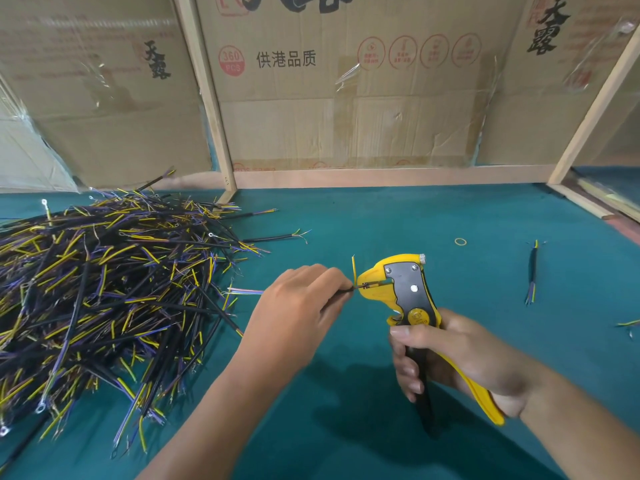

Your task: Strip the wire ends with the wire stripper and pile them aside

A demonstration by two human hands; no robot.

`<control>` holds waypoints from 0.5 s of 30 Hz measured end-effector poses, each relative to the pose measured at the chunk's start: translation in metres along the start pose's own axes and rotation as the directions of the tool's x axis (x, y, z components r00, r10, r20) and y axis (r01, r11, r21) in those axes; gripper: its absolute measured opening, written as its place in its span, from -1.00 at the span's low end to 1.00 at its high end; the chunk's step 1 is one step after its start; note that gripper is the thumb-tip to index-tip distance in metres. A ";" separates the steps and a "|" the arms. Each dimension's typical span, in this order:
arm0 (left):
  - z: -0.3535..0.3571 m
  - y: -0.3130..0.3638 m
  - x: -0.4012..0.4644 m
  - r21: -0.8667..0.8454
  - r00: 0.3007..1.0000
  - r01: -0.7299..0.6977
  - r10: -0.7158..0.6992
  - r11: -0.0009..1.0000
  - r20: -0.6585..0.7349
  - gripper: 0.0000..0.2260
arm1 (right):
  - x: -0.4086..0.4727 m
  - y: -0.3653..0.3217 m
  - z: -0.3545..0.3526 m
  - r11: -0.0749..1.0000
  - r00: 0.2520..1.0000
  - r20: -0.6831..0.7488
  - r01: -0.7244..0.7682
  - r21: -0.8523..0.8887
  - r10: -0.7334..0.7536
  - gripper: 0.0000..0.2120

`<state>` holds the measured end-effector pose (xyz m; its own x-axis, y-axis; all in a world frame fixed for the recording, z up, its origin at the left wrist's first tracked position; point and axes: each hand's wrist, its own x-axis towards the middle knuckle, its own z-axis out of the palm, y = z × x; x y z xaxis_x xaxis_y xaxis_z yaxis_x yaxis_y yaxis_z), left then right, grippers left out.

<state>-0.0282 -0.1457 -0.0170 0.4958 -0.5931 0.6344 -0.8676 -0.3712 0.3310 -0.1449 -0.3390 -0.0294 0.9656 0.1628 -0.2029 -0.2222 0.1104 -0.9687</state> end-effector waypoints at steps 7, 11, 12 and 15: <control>-0.003 -0.002 0.001 -0.007 1.000 -0.004 0.004 1.000 0.014 -0.97 | 0.000 0.000 -0.001 1.000 1.000 -0.007 0.000 0.009 0.000 -0.65; -0.003 -0.001 0.001 0.001 1.000 -0.008 0.008 1.000 0.014 -0.96 | 0.000 0.000 0.000 1.000 1.000 -0.011 -0.004 0.017 0.004 -0.65; -0.003 -0.001 0.001 0.003 1.000 -0.011 0.011 1.000 0.017 -0.96 | 0.000 0.000 0.000 1.000 1.000 -0.013 -0.008 0.018 0.008 -0.65; -0.003 -0.002 0.001 0.002 1.000 -0.018 0.018 1.000 0.021 -0.96 | 0.000 0.000 0.001 1.000 1.000 -0.012 -0.012 0.019 0.012 -0.64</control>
<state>-0.0259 -0.1431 -0.0146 0.4805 -0.6148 0.6254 -0.8764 -0.3619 0.3176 -0.1451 -0.3380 -0.0297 0.9643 0.1521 -0.2166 -0.2364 0.1272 -0.9633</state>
